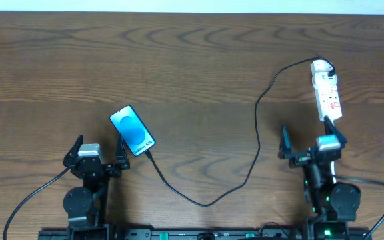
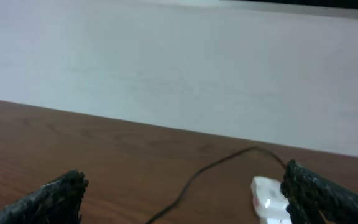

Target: Plug charger to phone and switch on socket

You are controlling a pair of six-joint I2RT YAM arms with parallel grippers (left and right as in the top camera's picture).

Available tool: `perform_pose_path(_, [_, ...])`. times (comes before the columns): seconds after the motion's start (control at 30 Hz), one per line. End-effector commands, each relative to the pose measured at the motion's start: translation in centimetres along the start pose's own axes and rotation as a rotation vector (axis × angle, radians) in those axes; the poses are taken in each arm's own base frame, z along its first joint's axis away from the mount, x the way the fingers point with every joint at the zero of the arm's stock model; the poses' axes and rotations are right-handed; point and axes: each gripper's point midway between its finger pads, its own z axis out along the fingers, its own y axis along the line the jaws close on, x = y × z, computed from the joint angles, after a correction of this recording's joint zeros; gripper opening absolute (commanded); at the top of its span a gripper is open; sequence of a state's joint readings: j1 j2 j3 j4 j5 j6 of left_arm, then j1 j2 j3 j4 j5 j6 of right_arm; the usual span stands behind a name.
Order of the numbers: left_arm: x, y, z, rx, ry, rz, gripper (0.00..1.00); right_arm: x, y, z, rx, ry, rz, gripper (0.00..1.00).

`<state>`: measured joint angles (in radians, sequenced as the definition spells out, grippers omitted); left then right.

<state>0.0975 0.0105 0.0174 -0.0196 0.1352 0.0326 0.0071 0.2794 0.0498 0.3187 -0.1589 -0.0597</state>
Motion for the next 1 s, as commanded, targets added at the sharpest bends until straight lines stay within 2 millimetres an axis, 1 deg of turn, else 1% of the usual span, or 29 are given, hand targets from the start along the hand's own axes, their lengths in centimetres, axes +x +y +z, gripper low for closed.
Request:
perform_pose_path(0.0, [1.5, -0.1, 0.0, 0.008, 0.047, -0.006, 0.98, 1.5, -0.3, -0.7, 0.025, 0.016, 0.05, 0.99])
perform_pose_path(0.07, [1.5, -0.1, 0.0, 0.008, 0.047, -0.006, 0.98, 1.9, -0.3, -1.0, 0.027, 0.029, 0.052, 0.99])
perform_pose_path(0.33, [1.5, -0.1, 0.0, 0.008, 0.047, -0.006, 0.98, 1.7, -0.8, -1.8, 0.063, 0.021, 0.05, 0.99])
perform_pose_path(0.4, [1.5, -0.1, 0.0, 0.008, 0.047, -0.006, 0.98, 2.2, -0.9, -1.9, 0.068, 0.04, 0.052, 0.99])
perform_pose_path(0.53, [1.5, -0.1, 0.0, 0.008, 0.047, -0.006, 0.98, 4.0, -0.8, -2.1, 0.071, 0.111, 0.061, 0.99])
perform_pose_path(0.7, [1.5, -0.1, 0.0, 0.008, 0.047, -0.006, 0.98, 5.2, -0.6, -2.2, 0.065, 0.161, 0.068, 0.99])
perform_pose_path(0.97, [1.5, -0.1, 0.0, 0.008, 0.047, -0.006, 0.98, 5.2, -0.8, -2.2, 0.074, 0.162, 0.067, 0.99])
